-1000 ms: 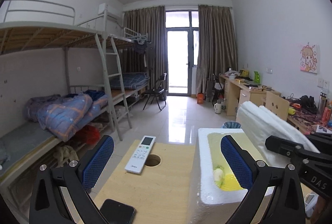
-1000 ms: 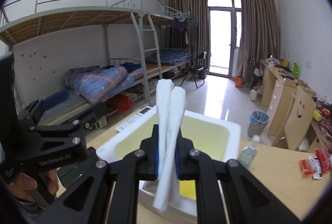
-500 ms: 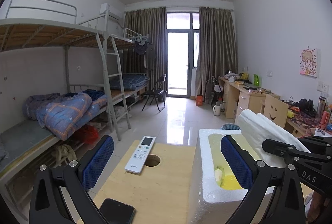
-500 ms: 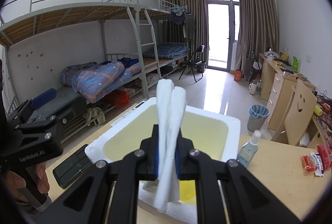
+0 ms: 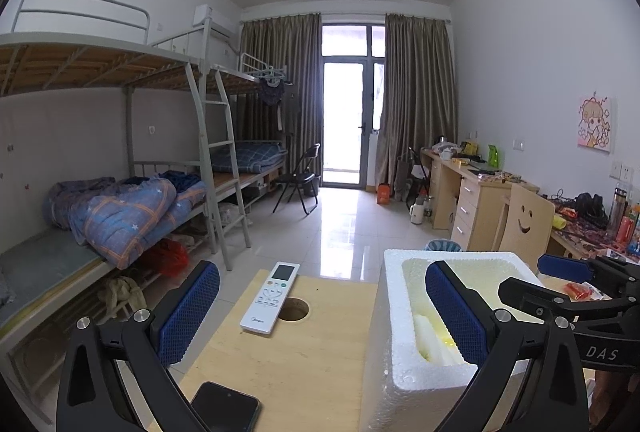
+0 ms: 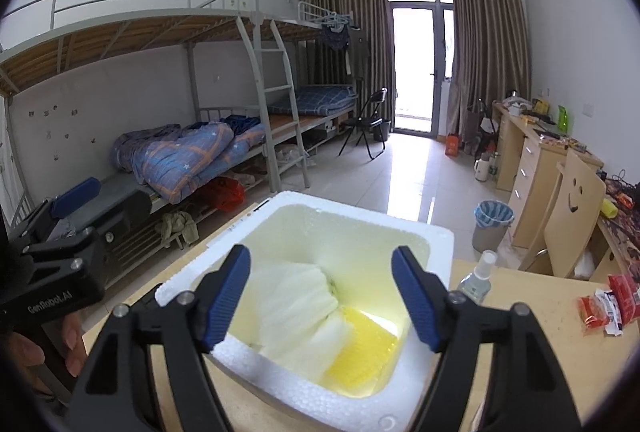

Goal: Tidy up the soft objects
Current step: 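Lower the white wipes into the foam box and open the right tool, then withdraw both tools from the box toward the blue mask and grey socks, then grasp the blue face mask with the left tool while the right tool grasps the grey socks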

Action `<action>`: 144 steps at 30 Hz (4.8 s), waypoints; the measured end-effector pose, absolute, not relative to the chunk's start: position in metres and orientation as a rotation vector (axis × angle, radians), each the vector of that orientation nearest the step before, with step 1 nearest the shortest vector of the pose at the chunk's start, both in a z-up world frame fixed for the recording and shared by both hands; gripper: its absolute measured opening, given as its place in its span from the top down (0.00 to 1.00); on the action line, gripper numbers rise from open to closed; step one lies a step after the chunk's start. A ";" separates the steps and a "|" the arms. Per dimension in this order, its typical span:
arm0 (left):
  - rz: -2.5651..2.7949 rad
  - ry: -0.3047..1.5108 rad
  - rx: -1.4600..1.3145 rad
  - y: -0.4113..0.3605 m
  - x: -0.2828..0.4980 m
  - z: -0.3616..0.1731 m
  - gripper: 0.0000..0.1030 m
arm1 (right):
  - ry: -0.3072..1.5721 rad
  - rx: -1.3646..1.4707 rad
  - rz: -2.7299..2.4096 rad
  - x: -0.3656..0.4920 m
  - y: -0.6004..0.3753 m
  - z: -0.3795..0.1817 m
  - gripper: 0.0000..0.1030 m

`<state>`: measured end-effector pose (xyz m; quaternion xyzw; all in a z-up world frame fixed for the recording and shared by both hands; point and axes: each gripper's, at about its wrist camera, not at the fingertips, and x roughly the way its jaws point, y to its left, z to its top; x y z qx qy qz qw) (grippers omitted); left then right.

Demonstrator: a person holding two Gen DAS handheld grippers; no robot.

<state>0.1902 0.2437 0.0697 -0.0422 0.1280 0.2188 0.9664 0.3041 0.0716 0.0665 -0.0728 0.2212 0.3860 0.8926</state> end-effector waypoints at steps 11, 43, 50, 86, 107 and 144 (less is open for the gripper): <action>0.430 0.269 -0.087 0.241 0.190 0.071 0.00 | 0.469 -0.143 0.799 0.308 0.070 0.067 0.25; 0.414 0.212 0.008 0.162 0.101 0.122 0.00 | 0.312 -0.083 0.744 0.220 -0.004 0.118 0.00; 0.404 0.195 0.015 0.144 0.070 0.123 0.00 | 0.304 -0.091 0.744 0.198 -0.017 0.114 0.00; 0.318 0.174 -0.038 0.084 0.023 -0.005 0.00 | 0.327 -0.030 0.625 0.157 -0.090 0.009 0.00; -0.024 0.267 -0.008 -0.010 0.094 -0.011 0.00 | 0.378 0.028 0.297 0.166 -0.197 -0.001 0.00; -0.123 0.580 0.014 -0.032 0.209 -0.046 0.00 | 0.652 0.020 0.333 0.257 -0.199 -0.045 0.00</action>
